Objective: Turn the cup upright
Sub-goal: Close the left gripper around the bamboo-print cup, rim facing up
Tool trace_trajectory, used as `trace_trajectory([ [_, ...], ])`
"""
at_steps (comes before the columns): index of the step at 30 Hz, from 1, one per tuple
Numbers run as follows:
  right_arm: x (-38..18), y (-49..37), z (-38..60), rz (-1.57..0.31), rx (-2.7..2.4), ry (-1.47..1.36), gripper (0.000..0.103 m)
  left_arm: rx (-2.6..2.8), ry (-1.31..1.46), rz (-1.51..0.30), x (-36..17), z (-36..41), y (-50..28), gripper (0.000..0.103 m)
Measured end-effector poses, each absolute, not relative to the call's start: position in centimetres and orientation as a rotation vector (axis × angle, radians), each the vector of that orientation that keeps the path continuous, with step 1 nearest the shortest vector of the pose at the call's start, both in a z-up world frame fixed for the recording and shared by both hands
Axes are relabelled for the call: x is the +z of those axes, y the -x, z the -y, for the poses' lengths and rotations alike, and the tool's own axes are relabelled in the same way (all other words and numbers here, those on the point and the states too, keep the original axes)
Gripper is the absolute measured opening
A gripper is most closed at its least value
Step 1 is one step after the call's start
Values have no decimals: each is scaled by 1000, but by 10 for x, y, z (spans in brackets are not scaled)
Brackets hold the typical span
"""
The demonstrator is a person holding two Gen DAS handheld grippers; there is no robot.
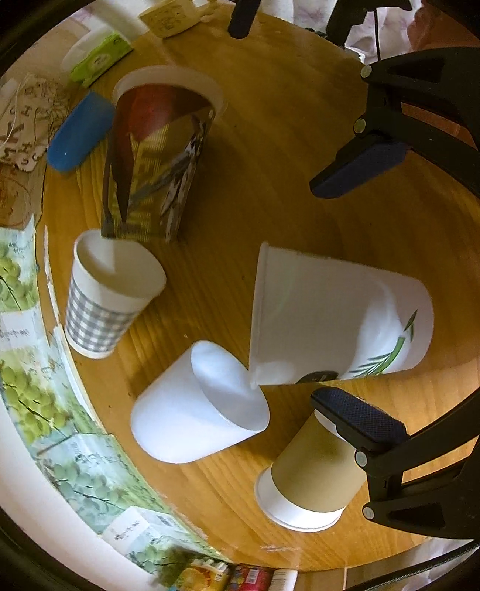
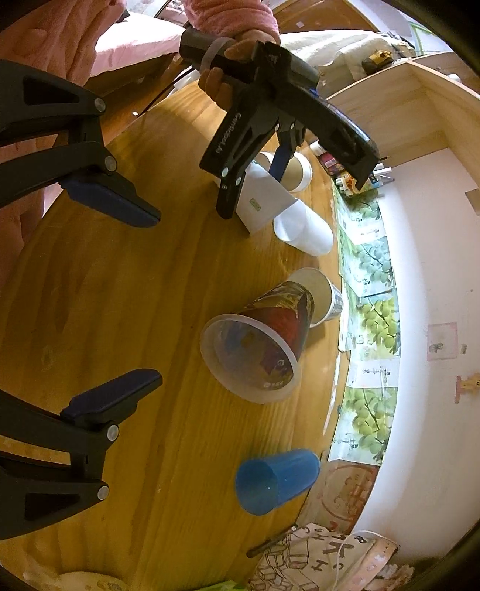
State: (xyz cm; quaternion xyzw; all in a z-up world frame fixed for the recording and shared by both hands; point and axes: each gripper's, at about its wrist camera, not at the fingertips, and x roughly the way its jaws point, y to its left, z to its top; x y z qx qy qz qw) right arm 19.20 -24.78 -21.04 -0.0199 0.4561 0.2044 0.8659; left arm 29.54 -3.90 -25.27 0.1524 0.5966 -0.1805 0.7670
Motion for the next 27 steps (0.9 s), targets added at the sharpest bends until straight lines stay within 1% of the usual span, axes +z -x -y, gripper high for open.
trace_trajectory([
  [7, -211, -201, 245, -962, 435, 53, 80, -406, -298, -1334, -257, 34, -308, 95],
  [10, -210, -203, 244, -963, 436, 48, 80, -414, -294, -1352, -259, 35, -311, 90],
  [14, -211, -203, 241, -969, 437, 52, 80, -432, -301, -1363, -262, 35, -313, 85],
  [24, -212, -204, 239, -975, 438, 52, 80, -471, -309, -1366, -263, 45, -323, 84],
  [27, -212, -203, 237, -976, 436, 54, 80, -463, -308, -1358, -260, 49, -326, 78],
])
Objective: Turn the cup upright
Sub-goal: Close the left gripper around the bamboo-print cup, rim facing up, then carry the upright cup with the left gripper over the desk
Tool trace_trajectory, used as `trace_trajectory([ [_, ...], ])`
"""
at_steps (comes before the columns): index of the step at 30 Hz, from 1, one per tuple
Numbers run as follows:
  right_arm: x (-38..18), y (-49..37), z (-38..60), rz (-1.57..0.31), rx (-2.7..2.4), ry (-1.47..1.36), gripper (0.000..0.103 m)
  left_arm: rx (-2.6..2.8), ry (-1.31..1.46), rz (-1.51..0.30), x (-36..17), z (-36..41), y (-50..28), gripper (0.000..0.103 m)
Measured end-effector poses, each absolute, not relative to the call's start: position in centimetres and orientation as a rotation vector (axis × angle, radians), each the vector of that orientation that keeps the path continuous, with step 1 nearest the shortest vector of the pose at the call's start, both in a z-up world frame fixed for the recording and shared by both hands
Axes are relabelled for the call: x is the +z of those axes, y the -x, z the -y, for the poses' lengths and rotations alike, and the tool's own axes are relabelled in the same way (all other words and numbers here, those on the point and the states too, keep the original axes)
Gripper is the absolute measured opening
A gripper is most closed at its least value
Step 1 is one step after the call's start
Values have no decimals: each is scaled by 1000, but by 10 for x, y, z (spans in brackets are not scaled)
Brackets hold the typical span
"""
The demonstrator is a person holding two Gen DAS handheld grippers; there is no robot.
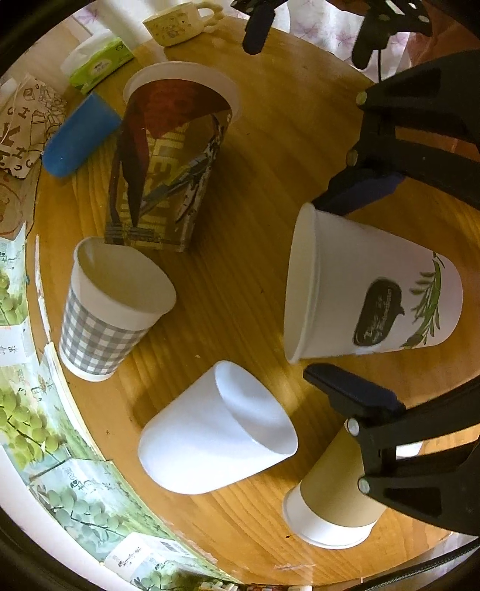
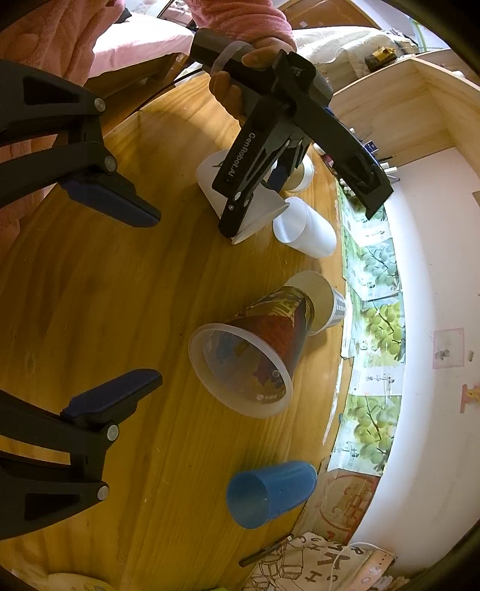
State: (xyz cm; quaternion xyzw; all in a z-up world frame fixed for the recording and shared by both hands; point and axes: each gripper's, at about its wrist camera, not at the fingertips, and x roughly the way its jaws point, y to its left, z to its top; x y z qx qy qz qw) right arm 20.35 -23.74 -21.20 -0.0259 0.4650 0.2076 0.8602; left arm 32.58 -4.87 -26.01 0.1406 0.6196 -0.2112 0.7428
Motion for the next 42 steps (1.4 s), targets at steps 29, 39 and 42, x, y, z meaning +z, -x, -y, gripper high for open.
trace_trajectory([
  [29, -200, -165, 206, -957, 346, 92, 80, -469, -145, -962, -192, 32, -266, 69],
  [39, -194, -143, 197, -919, 198, 12, 80, -418, 12, -853, -194, 21, -246, 69],
  [42, -191, -139, 196, -896, 175, -10, 80, -407, 52, -825, -194, 15, -240, 69],
])
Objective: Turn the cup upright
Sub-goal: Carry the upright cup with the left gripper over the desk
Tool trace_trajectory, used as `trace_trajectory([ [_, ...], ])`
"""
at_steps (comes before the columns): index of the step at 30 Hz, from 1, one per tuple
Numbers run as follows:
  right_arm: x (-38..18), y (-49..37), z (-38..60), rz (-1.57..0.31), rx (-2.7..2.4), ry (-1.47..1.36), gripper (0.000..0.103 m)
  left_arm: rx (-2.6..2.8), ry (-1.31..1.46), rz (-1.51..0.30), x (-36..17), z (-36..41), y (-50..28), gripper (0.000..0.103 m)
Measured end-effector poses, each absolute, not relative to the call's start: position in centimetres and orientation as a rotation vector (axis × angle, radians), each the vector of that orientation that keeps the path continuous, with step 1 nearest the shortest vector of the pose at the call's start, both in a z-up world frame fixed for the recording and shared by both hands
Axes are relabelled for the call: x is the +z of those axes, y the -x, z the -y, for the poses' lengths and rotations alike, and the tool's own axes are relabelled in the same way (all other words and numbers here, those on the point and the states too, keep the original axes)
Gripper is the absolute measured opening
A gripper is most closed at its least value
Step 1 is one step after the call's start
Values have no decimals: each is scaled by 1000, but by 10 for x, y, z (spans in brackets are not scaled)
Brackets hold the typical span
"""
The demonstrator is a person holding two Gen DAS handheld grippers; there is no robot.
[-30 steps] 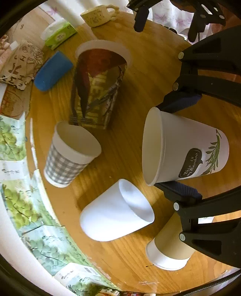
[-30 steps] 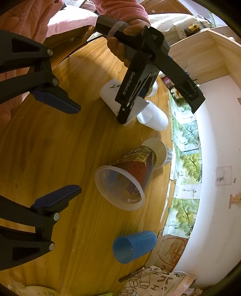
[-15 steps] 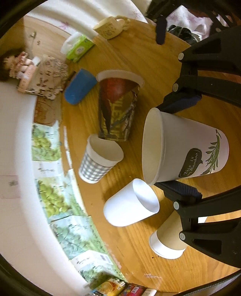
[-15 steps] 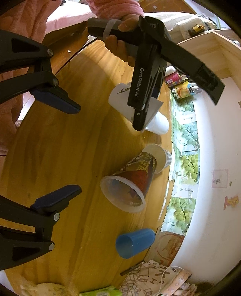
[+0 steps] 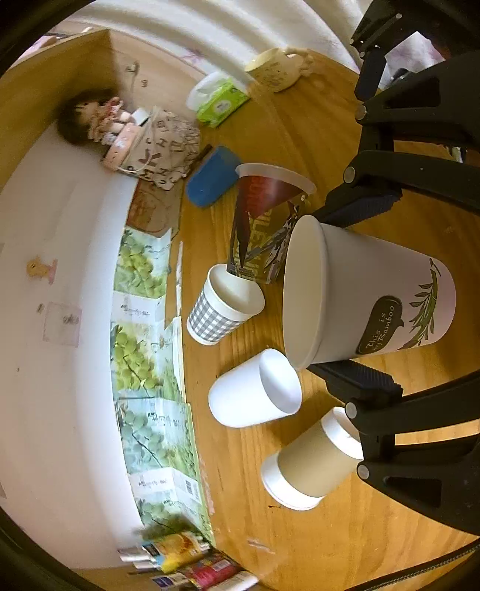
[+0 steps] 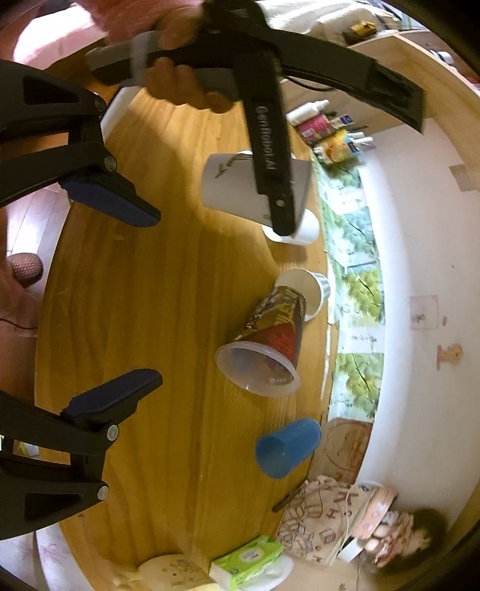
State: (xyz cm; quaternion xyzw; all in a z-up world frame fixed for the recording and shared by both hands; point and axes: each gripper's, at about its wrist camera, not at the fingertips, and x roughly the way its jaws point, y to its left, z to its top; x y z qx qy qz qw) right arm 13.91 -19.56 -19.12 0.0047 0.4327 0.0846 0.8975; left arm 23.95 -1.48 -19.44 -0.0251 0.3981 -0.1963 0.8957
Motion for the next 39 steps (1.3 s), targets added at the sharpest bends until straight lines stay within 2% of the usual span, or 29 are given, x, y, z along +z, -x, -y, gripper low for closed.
trace_trajectory([
  [18, -195, -141, 208, -833, 171, 9, 80, -284, 64, -574, -197, 19, -209, 69],
  [39, -217, -154, 241, -852, 239, 42, 80, -176, -23, -574, -232, 63, -179, 70],
])
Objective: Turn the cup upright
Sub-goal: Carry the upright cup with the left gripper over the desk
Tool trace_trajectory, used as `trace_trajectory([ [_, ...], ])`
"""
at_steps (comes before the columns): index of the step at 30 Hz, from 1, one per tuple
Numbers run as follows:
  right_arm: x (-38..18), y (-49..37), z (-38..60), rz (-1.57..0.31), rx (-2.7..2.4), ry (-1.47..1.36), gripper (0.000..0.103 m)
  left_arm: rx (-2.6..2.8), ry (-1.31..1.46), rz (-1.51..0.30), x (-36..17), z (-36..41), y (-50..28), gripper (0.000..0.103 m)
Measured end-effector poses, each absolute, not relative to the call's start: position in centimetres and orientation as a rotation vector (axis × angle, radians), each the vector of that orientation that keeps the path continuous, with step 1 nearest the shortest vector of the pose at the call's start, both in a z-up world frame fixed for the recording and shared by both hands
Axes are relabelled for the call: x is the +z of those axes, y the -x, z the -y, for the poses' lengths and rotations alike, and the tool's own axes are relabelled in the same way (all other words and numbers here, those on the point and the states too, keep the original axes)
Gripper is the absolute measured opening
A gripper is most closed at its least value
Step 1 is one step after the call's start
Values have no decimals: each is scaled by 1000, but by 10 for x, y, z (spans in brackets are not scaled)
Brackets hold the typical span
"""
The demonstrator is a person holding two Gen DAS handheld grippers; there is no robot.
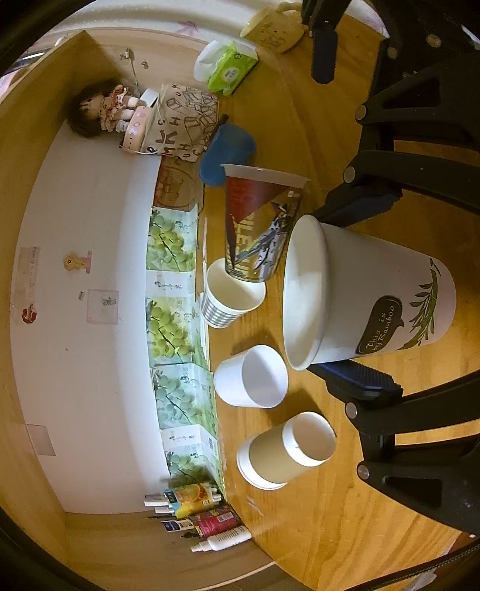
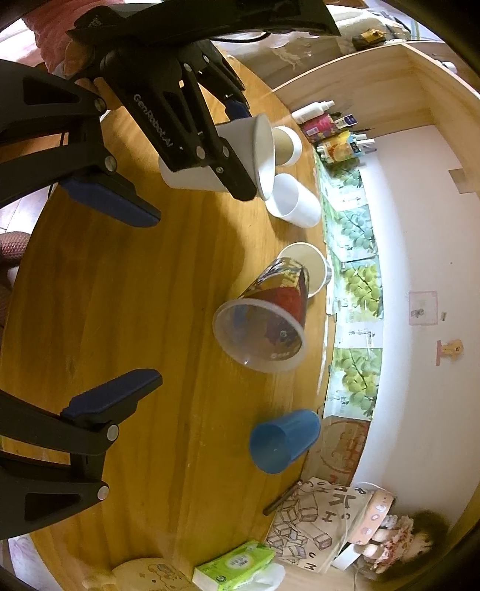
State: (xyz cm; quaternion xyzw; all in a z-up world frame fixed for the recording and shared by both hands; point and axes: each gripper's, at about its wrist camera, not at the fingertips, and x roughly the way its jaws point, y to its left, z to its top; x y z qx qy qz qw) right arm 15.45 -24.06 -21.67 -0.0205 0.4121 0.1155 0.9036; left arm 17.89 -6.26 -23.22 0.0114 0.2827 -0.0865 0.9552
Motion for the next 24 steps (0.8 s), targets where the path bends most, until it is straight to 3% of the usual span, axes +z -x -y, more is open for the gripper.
trace_trajectory([
  [24, -220, -167, 258, -845, 329, 81, 80, -74, -40, -617, -241, 73, -156, 72],
])
